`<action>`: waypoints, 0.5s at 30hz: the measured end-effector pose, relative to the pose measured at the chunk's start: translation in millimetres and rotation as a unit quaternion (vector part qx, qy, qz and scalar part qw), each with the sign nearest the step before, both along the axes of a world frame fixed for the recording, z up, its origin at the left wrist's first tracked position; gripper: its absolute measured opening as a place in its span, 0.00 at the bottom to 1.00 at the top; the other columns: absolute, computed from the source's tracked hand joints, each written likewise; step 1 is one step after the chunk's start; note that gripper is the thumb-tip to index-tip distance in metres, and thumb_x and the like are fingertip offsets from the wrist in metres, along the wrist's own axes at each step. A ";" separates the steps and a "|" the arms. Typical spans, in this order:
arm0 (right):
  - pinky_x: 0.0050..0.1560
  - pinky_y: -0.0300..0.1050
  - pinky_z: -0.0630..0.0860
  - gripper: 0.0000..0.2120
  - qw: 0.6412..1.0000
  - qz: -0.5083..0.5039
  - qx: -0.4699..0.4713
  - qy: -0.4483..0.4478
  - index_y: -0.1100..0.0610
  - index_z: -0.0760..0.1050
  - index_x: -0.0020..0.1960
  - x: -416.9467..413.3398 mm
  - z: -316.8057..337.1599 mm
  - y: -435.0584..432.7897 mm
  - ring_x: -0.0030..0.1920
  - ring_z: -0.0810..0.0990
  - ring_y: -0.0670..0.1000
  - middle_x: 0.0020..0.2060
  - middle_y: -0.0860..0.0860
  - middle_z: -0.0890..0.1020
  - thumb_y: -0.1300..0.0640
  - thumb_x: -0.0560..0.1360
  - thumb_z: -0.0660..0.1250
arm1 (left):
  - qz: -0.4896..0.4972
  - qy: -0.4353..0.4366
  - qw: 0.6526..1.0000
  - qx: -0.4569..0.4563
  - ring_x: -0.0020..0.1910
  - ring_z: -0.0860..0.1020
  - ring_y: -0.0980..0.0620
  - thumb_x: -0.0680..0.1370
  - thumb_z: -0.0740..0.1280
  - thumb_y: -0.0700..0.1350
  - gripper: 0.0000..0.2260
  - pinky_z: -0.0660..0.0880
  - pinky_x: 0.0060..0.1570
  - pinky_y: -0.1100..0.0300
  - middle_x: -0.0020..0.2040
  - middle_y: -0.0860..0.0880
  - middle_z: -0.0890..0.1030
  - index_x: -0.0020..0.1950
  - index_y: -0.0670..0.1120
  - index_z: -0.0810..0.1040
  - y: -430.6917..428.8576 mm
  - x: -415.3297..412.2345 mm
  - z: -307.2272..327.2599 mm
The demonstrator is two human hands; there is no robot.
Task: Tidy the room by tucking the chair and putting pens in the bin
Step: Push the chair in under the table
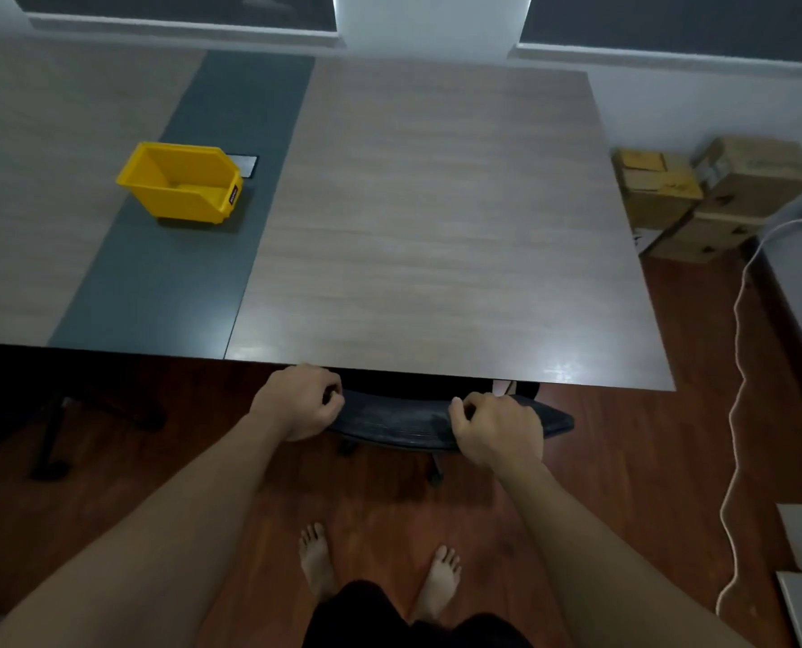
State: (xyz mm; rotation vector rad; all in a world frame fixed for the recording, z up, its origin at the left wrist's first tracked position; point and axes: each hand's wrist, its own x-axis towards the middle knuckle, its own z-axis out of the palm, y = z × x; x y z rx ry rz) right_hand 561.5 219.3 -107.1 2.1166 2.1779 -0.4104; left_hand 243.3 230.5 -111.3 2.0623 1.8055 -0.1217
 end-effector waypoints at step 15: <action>0.59 0.57 0.78 0.33 0.988 0.009 -0.136 0.075 0.50 0.76 0.67 -38.1 21.2 9.7 0.54 0.81 0.58 0.55 0.52 0.84 0.27 0.80 0.51 | 0.176 -0.067 0.982 0.015 0.70 0.76 0.46 0.84 0.53 0.68 0.31 0.78 0.63 0.46 0.73 0.49 0.76 0.78 0.50 0.72 -54.3 -42.8 18.3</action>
